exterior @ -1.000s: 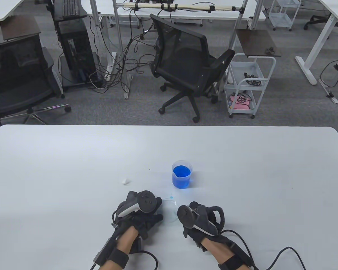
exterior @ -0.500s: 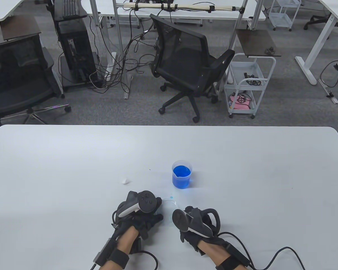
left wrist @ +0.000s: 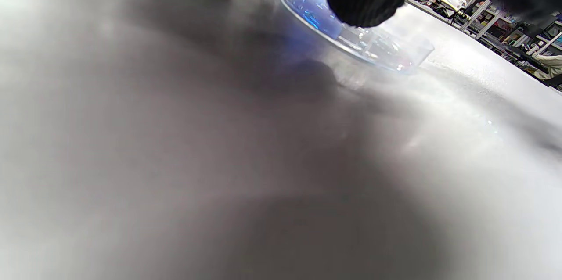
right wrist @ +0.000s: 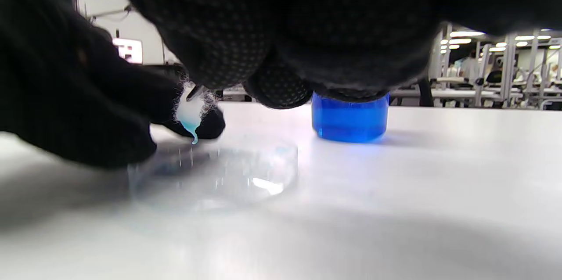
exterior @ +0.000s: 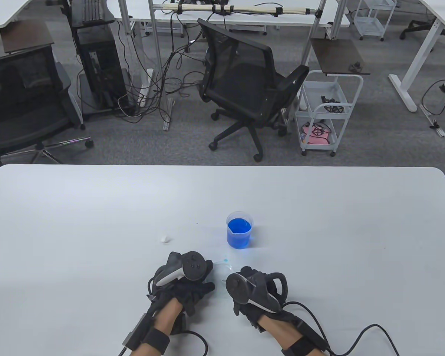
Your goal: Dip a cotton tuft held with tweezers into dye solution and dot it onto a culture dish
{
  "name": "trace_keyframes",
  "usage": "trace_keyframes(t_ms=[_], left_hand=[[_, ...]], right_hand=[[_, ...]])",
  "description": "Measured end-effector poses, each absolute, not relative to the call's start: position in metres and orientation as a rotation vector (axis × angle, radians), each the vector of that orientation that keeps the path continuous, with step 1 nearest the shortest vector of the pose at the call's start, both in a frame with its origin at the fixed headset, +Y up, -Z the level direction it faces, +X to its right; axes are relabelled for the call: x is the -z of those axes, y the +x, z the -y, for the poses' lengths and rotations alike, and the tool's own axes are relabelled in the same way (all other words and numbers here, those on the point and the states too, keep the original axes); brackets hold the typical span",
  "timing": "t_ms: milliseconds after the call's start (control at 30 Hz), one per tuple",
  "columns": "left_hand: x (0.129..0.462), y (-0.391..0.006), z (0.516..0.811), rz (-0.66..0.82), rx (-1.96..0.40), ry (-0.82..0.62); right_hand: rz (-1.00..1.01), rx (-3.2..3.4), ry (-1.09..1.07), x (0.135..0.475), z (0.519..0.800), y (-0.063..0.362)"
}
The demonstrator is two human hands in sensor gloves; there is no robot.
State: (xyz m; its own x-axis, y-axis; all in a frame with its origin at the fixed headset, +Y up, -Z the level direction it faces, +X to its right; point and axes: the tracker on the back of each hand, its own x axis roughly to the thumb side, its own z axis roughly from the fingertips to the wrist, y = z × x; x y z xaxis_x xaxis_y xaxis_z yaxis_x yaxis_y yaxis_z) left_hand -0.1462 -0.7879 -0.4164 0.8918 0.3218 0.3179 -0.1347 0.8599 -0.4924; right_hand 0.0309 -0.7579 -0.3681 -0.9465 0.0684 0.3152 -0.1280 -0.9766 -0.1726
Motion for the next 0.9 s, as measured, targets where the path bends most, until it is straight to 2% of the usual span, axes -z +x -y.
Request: trace_keyframes(t_ms=[133,267,633,900], left_hand=[[0.416,-0.146,0.788,0.402,-0.244,-0.481],[0.416,-0.146,0.788,0.401,-0.247,-0.483],[0.416,-0.146,0.789,0.399,-0.257,-0.488],[0.416,-0.146,0.789,0.397,-0.262,-0.489]], right_hand=[[0.233,-3.040,0.504,0.371,0.773,0.025],[0.235,-3.041,0.510,0.372,0.775,0.023],[0.418,-2.963,0.409,0.377,0.748,0.033],[0.334,-3.055,0.457,0.382,0.770,0.021]])
